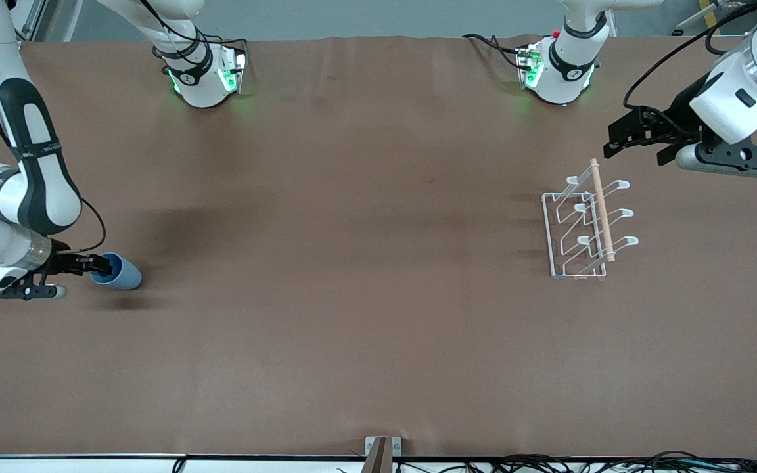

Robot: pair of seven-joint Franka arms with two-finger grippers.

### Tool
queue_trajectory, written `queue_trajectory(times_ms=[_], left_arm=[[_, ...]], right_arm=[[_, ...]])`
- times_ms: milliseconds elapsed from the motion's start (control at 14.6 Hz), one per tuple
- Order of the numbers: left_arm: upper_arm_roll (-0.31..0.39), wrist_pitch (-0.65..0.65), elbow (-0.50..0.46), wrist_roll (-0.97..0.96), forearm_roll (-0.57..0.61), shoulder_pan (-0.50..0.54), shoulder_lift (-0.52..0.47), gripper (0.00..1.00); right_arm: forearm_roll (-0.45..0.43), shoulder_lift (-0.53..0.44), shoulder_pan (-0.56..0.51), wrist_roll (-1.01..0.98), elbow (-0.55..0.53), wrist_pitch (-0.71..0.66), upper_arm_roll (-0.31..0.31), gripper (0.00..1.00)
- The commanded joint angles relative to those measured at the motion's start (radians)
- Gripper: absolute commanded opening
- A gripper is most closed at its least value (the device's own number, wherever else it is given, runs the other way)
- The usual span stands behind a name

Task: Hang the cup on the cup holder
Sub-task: 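Grasp the blue cup with the right gripper while the left gripper advances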

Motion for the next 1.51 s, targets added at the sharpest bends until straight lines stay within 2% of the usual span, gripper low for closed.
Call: queue_trajectory(times_ms=[0, 205, 274, 342, 616, 890, 1164, 1301, 1438], left_arm=[[0.000, -0.006, 0.023, 0.014, -0.093, 0.009, 0.027, 1.00], [0.002, -0.006, 0.023, 0.013, -0.153, 0.011, 0.045, 1.00], [0.003, -0.006, 0.023, 0.013, -0.172, 0.011, 0.048, 1.00], [0.003, -0.006, 0.023, 0.013, -0.193, 0.011, 0.051, 1.00], [0.003, -0.008, 0.023, 0.001, -0.253, 0.023, 0.064, 1.00], [0.000, -0.011, 0.023, 0.013, -0.291, 0.022, 0.079, 1.00], [-0.012, -0.011, 0.023, 0.017, -0.345, 0.005, 0.117, 1.00], [-0.035, -0.008, 0.034, 0.017, -0.357, 0.003, 0.131, 1.00], [-0.049, -0.009, 0.095, 0.017, -0.379, -0.004, 0.153, 1.00]], right_arm=[[0.017, 0.001, 0.000, -0.010, -0.009, 0.005, 0.006, 0.54], [0.024, 0.001, -0.003, -0.010, -0.017, 0.007, 0.015, 0.14], [0.042, 0.001, -0.003, -0.010, -0.017, 0.002, 0.014, 0.05], [0.049, -0.001, -0.004, -0.010, -0.017, 0.002, 0.014, 0.02], [0.050, -0.036, 0.003, -0.001, -0.011, -0.033, 0.015, 0.00], [0.081, -0.159, 0.033, 0.002, 0.013, -0.201, 0.053, 0.00], [0.399, -0.255, 0.092, 0.002, 0.015, -0.372, 0.064, 0.00], [0.528, -0.285, 0.135, 0.003, 0.015, -0.415, 0.066, 0.00], [0.662, -0.300, 0.183, 0.003, 0.015, -0.444, 0.064, 0.00]])
